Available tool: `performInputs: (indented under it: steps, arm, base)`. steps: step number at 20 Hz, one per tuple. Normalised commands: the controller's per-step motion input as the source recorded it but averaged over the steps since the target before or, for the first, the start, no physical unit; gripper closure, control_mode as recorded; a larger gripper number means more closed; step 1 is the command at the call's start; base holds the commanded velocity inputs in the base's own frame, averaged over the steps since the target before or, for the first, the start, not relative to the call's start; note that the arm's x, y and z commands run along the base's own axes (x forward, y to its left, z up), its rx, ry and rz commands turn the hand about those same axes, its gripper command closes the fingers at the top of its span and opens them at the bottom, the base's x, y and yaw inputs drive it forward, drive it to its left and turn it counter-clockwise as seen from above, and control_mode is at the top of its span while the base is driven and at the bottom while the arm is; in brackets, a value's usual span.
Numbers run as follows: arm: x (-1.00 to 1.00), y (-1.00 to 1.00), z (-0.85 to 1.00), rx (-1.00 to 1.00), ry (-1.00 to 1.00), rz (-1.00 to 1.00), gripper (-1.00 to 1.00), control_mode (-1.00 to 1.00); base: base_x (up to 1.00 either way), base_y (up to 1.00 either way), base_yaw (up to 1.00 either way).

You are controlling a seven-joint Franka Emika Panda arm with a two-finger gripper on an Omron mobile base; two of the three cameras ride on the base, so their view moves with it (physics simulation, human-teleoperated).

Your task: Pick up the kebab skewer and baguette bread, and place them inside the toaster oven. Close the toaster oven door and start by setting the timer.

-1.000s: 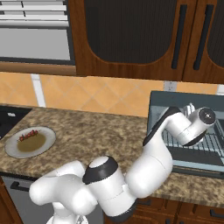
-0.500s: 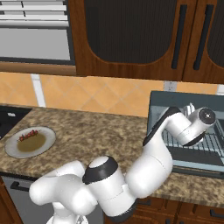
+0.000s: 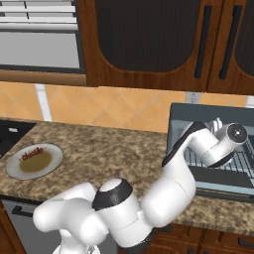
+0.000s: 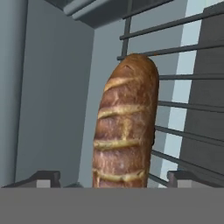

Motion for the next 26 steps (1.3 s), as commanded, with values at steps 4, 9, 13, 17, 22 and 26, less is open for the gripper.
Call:
performInputs:
  steps: [4,9,13,17,22,26]
  arm:
    - [-0.96,-0.04,0.46,0.0,-0.07,0.01,-1.0,-1.0]
    - [-0.88,0.42,0.54,-0.04,-0.01,0.06,-1.0,-1.0]
    - [-0.7,1.0,0.21,-0.16,0.0,0.13,-1.0,-1.0]
    - [-0.53,1.0,0.23,-0.18,0.01,0.23,-1.0,-1.0]
    - [-0.16,1.0,0.15,-0.15,0.06,0.3,-1.0,-1.0]
    - [0.0,1.0,0.1,-0.09,0.08,0.38,-1.0,-1.0]
  base:
    - [0.0,0.0,0.0]
    - [0.0,0.0,0.0]
    - [0.0,0.0,0.0]
    - [0.0,0.0,0.0]
    - [0.0,0.0,0.0]
    - [0.0,0.0,0.0]
